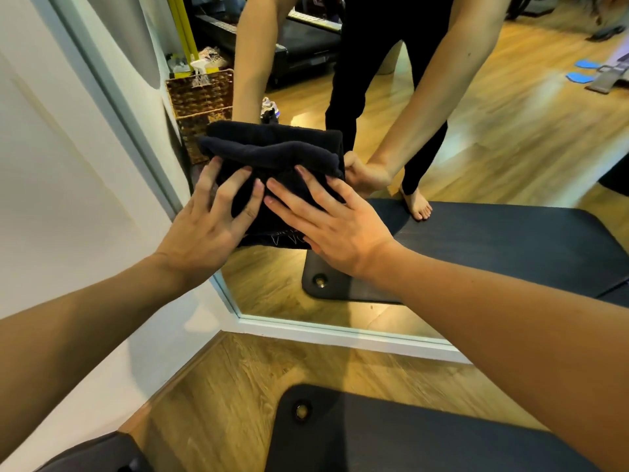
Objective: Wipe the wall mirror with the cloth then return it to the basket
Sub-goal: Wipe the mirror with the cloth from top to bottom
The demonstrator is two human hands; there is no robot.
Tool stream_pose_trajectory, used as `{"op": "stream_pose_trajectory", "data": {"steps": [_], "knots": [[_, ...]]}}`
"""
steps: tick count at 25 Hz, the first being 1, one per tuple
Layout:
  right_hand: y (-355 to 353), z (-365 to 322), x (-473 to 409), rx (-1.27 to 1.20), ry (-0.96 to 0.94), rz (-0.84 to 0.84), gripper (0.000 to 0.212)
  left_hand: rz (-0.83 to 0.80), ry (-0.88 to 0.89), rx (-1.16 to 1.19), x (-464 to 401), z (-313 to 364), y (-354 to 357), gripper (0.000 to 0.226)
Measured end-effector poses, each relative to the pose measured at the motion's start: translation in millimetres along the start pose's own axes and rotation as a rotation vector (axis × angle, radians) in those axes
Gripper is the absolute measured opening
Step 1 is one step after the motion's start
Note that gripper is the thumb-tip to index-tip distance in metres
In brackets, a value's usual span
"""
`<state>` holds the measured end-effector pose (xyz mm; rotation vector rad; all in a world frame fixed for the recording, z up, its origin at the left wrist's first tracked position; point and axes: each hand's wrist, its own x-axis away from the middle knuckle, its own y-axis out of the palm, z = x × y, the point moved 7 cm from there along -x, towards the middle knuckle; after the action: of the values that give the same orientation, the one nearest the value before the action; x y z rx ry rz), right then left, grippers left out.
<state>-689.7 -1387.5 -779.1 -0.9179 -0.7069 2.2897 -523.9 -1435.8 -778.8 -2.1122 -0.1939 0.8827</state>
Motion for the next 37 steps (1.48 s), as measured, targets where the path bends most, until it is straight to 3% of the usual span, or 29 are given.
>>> {"op": "stream_pose_trajectory", "data": {"steps": [8,24,37], "knots": [[0.6,38.1,54.0,0.008,-0.006,0.004,0.078,0.077,0.031,0.028,-33.7,55.6,-1.7,0.056],[9.7,107.5,166.7,0.113,-0.025,0.004,0.068,0.177,0.177,-0.009,-99.7,165.0,-5.5,0.064],[17.6,174.3,272.9,0.189,-0.015,-0.016,0.070,0.268,0.269,0.018,-168.2,271.6,-23.9,0.045]]}}
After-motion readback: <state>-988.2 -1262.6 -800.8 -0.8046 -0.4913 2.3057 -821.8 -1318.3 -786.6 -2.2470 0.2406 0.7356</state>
